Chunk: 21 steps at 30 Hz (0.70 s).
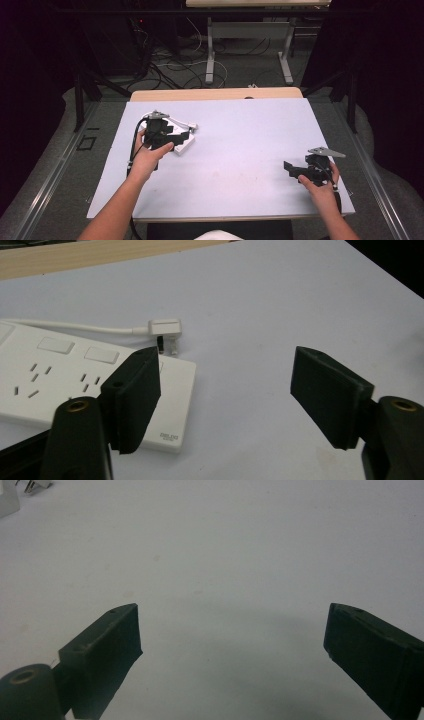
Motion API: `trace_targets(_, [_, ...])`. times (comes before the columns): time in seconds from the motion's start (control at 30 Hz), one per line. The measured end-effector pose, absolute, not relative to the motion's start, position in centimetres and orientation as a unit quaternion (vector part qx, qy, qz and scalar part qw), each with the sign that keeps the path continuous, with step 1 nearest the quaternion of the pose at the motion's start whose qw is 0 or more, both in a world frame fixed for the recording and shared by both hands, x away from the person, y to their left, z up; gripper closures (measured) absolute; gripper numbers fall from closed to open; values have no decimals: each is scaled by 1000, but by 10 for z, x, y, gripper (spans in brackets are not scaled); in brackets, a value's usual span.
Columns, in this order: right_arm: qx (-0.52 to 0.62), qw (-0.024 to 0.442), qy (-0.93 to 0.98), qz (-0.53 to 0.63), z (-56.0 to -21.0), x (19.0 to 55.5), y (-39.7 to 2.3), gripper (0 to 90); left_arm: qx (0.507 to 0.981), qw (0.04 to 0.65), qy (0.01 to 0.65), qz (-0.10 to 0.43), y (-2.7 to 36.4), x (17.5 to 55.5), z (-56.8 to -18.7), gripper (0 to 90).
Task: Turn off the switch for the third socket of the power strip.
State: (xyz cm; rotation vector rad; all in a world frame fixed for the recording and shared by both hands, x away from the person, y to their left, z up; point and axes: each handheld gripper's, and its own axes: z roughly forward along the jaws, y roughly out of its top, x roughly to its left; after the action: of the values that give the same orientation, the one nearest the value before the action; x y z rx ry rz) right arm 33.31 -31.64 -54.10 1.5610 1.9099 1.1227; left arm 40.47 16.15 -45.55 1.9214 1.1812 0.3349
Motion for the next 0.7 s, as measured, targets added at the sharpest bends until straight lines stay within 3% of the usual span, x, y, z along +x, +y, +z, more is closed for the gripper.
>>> trace_targets(0.5, [559, 215, 692, 404, -541, 333, -316, 77, 753, 427, 478, 149, 184, 382, -453, 26])
trace_targets(0.7, [560, 218, 690, 402, -542, 333, -315, 77, 750, 432, 476, 159, 190, 374, -459, 3])
